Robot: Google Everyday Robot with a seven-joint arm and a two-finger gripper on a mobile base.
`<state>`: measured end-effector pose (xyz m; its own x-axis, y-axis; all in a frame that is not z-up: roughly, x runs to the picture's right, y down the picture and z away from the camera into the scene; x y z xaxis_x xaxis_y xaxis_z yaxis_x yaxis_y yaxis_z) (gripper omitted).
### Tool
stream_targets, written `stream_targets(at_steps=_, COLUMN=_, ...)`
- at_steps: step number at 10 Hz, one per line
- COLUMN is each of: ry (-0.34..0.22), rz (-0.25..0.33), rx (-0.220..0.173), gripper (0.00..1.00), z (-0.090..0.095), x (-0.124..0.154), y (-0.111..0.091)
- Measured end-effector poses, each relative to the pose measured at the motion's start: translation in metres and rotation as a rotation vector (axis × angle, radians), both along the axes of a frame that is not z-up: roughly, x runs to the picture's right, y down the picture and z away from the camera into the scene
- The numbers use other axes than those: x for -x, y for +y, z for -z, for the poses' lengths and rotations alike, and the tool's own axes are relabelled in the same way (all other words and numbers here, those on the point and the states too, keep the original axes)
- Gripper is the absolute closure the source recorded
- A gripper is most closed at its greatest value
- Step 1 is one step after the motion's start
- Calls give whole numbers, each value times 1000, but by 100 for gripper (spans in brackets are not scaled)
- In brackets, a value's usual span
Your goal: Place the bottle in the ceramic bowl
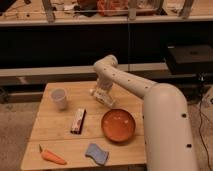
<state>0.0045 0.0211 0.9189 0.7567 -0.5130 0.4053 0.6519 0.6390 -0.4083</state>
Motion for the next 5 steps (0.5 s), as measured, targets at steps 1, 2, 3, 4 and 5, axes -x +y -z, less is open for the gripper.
stream_targets(at_steps=1, ry=61, rz=-86, rx=20, gripper=20, z=1, x=-4, y=-1)
stream_targets(at_steps=2, ry=107, rz=-172, rx=39, gripper=20, z=2, x=-6, y=-3)
stream_targets(at_steps=3, ry=124, rz=-240, rx=56, gripper=20, z=4, x=-9, y=-3)
stream_targets(at_steps=4, ry=124, rz=-300, rx=63, gripper=20, z=6, x=-11, y=-3)
stream_targets(at_steps=5, ry=106, rz=-366, rx=53, gripper=20, z=8, x=-12, y=0)
